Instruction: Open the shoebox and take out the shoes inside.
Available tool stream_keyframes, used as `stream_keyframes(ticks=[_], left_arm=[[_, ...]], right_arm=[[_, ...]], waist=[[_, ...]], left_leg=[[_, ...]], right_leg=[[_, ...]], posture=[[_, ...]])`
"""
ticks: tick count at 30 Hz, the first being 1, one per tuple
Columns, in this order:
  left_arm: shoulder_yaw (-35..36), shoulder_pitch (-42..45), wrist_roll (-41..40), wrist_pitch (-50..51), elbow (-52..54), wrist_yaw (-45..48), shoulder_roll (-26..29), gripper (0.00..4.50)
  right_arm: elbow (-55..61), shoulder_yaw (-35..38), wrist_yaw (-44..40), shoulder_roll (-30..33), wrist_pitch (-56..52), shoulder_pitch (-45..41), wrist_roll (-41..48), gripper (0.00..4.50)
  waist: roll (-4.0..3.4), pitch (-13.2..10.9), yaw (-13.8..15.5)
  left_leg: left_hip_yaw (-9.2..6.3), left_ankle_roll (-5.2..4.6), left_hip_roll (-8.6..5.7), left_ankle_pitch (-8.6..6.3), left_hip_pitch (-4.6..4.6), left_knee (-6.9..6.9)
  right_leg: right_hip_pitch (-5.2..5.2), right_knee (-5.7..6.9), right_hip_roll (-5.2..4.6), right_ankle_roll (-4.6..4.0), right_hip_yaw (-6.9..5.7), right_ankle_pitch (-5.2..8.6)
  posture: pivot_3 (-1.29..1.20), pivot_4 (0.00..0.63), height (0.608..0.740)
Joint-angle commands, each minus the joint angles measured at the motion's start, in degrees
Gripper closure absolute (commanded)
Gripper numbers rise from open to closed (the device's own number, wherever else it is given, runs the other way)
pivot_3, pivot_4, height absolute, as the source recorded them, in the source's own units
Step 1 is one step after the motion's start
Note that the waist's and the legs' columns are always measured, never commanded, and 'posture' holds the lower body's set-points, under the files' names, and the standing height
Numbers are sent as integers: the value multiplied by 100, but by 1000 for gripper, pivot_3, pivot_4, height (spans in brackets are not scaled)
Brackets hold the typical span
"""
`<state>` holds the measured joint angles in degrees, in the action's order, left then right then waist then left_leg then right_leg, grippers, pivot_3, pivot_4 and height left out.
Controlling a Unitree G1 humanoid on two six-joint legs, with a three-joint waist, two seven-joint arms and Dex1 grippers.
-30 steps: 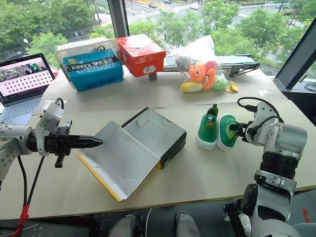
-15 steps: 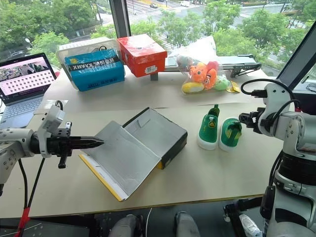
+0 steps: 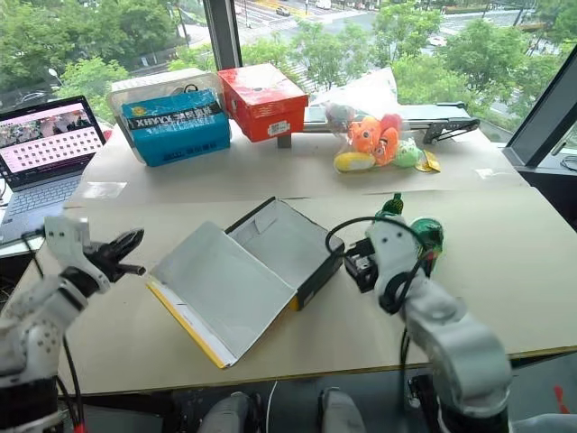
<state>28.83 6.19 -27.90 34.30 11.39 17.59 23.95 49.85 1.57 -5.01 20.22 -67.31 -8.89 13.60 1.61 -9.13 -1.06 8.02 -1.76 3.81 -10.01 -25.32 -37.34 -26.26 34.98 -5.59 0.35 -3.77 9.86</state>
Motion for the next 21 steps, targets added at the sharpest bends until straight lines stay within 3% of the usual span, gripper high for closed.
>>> stream_keyframes(ticks=[1,6,21], left_arm=[[198,-293,370,-597,35,-439,-172,4500],[100,-441,368,-911,-174,-393,-391,4500],[-425,-307,297,-1436,-583,25,-479,4500]], right_arm=[[101,101,430,-94,845,625,-553,1232],[-389,267,926,-274,1558,1096,-1147,1232],[-1580,379,994,-803,2587,1067,-1455,1232]], waist=[[17,10,42],[21,14,46],[21,14,24]], left_leg=[[-1,2,1,-1,1,-1],[-1,6,9,-4,2,3],[-1,7,9,-4,3,19]], right_leg=[[4,-1,-3,0,-6,0],[-3,-2,-9,-2,-14,0],[-7,-4,-6,-8,-13,3]], posture=[[0,150,739],[0,150,739],[0,150,739]])
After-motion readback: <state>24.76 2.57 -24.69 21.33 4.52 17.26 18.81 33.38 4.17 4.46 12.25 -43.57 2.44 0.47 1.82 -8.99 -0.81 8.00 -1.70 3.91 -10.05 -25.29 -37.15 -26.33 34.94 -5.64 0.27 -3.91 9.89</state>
